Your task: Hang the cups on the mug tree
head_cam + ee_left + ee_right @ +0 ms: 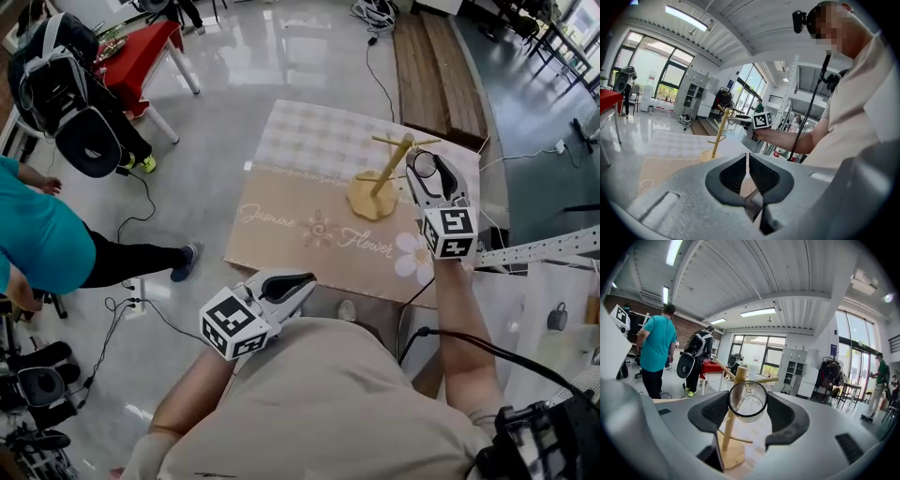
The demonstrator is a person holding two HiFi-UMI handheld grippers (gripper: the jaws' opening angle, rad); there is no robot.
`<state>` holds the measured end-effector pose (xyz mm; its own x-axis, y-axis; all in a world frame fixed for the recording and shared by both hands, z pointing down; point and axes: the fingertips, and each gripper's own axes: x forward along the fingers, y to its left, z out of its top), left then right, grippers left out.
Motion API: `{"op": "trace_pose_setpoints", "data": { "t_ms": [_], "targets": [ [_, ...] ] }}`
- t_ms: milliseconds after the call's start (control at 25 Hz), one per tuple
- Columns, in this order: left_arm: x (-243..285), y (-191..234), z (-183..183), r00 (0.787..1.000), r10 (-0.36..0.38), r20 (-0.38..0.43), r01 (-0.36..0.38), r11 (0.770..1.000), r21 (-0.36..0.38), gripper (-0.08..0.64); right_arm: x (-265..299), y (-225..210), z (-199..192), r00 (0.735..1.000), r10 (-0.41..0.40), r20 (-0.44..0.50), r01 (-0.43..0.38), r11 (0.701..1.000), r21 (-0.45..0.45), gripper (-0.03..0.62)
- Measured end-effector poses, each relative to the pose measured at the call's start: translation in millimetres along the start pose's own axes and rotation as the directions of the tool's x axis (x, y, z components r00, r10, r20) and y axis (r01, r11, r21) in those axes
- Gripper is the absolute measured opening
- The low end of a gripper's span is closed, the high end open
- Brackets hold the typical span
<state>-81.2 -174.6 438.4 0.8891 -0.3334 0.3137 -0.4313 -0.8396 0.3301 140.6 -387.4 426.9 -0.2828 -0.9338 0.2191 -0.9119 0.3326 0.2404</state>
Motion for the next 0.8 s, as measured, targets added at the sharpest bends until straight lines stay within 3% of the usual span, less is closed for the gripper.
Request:
{"op": "trace_pose_setpoints", "data": {
  "t_ms": [480, 800],
  "targets": [
    [-12.3, 1.2, -4.8, 1.000, -0.022, -0.014, 0.022, 1.000, 0.009, 0.025, -5.6, 6.8, -9.4, 1.000, -0.012, -0.015, 0.013, 0.999, 0.034, 0.244],
    [-15.9, 1.2, -7.5, 0.998, -0.051, -0.019, 0.052, 0.999, 0.017, 0.025, -24.5, 15.6, -15.3, 0.999, -0.025, -0.026, 0.026, 0.999, 0.045, 0.193]
  ]
}}
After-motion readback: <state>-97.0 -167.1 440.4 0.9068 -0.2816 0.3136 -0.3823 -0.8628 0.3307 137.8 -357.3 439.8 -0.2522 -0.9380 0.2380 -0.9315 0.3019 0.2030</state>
